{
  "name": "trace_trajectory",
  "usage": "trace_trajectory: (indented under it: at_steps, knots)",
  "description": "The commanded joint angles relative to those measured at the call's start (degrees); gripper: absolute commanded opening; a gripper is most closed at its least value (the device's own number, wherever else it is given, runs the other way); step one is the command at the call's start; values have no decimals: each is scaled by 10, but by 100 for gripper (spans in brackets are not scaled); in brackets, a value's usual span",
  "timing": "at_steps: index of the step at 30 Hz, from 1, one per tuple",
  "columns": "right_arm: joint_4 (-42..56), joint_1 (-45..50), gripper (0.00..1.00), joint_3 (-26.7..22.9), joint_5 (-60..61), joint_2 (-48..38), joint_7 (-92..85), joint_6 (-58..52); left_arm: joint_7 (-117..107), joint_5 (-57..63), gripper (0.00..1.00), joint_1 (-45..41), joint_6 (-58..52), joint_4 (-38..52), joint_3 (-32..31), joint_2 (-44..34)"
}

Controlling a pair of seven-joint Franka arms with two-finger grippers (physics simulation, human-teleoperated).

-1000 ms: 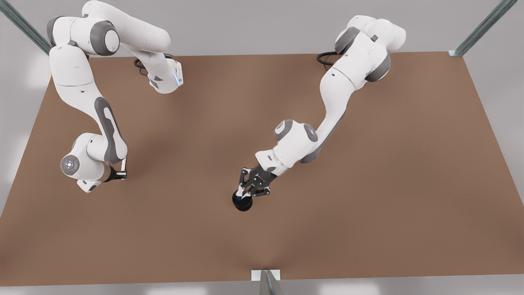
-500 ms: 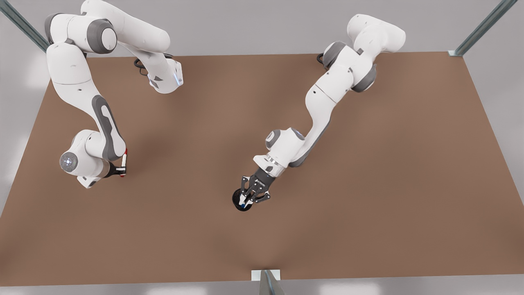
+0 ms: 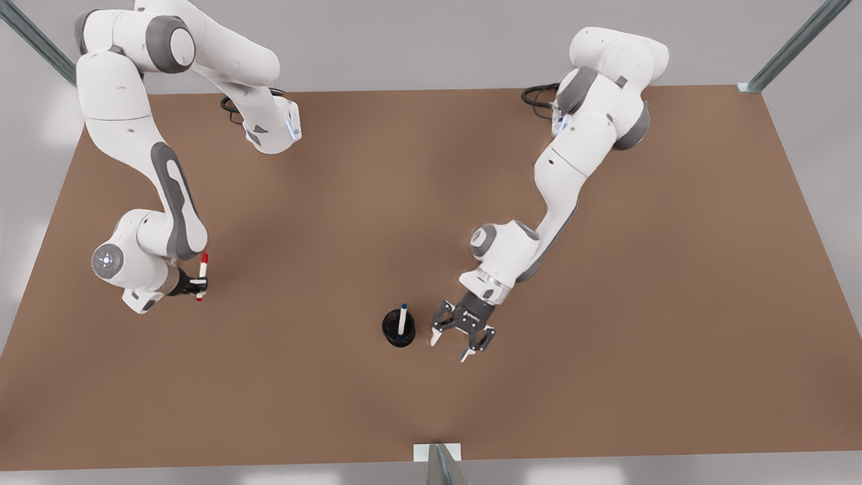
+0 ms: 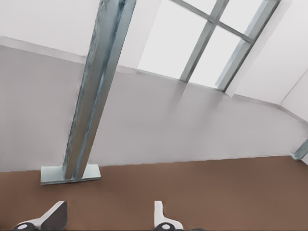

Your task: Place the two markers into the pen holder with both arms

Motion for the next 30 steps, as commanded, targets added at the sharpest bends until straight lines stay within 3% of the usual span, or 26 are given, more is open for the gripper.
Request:
trace_trajectory:
  at_steps: [1,2,4,6,8,10,11,15,18,24,30]
  knots:
    - [22,1,21,38,-6,-17,67,-16,0,18,100,103,-310,-32,-30,-72]
    - [64,6,21,77,-6,-17,107,-16,-4,45,100,189,-581,-6,-30,-130]
    - [140,35,21,113,-7,-11,146,-15,-125,178,100,223,-849,37,-8,-220]
    - [215,73,21,119,-6,2,160,-11,-139,280,100,233,-1017,63,12,-299]
    - [241,117,21,126,-6,8,185,22,-136,290,100,239,-1089,63,41,-344]
    - [303,178,21,128,-8,42,218,61,-134,184,100,141,-1060,-15,197,-447]
    - [334,203,21,128,-9,61,234,65,-134,179,100,111,-1017,-67,235,-474]
    - [458,283,21,125,-9,146,277,153,-135,179,100,107,-1004,-65,240,-453]
    - [474,320,21,122,-10,160,290,220,-134,179,100,106,-1000,-64,239,-448]
    - [469,390,21,86,-8,180,301,358,-136,179,100,107,-999,-63,238,-434]
    - [370,376,21,84,-10,180,276,482,-136,178,100,106,-996,-63,238,-414]
